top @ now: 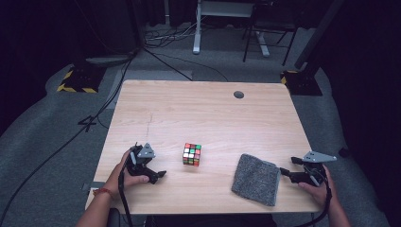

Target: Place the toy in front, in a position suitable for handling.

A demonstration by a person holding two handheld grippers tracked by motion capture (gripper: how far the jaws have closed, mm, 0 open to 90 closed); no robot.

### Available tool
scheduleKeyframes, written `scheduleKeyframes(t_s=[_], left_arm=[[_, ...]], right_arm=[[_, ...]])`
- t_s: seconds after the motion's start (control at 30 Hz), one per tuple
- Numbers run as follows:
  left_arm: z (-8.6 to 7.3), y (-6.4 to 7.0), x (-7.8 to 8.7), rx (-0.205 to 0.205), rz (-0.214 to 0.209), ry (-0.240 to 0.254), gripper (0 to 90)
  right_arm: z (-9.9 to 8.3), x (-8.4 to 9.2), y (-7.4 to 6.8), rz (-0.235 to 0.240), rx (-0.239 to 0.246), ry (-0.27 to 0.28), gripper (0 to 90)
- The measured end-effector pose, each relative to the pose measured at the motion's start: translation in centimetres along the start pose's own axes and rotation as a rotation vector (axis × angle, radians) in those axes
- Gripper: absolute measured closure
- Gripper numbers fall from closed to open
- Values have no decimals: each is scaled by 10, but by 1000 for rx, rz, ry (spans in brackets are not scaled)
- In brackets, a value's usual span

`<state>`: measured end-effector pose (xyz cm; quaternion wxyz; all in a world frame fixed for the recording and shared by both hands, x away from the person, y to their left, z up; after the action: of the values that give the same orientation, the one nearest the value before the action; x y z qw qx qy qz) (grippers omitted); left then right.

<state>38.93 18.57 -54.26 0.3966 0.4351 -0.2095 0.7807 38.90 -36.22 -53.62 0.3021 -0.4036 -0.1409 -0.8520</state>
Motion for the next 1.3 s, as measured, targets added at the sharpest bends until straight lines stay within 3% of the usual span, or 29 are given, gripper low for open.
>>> scheduleKeyframes(t_s=[0.43, 0.7, 0.83, 1.0, 1.03, 1.1, 1.17, 1.2, 1.3], left_arm=[[-3, 6, 2, -21, -11, 4, 5], [-3, 6, 2, -21, -11, 4, 5], [-3, 6, 2, -17, -11, 3, 2], [-3, 7, 2, -13, -11, 2, 2], [-3, 7, 2, -13, -10, 2, 3], [-2, 7, 1, -13, -9, 3, 2], [-1, 8, 1, -22, -13, 1, 4], [0, 7, 0, -27, -12, -1, 4], [8, 9, -5, -28, -13, 1, 4]], right_arm=[[1, 1, 2, 28, -5, 8, 244], [10, 15, -4, 13, 50, 51, 254], [30, 33, -25, 39, 135, 68, 260], [45, 39, -51, 93, 212, 74, 271], [50, 37, -67, 124, 252, 65, 284], [51, 34, -76, 141, 270, 55, 289], [53, 24, -93, 179, 311, 28, 310], [50, 11, -107, 203, 357, -20, 326], [45, -2, -115, 200, 387, -64, 332]])
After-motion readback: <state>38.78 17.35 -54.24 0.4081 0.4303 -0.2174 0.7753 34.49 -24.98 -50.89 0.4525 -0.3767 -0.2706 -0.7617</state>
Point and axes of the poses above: each handheld gripper's, and its own axes: x roughly backward along the jaws, z roughly out of its top, y roughly to its right, the point moved 5 cm from there along -x, roughly forward along the jaws, and after that the axes turned 9 degrees about -y, right-handed, at the moved point
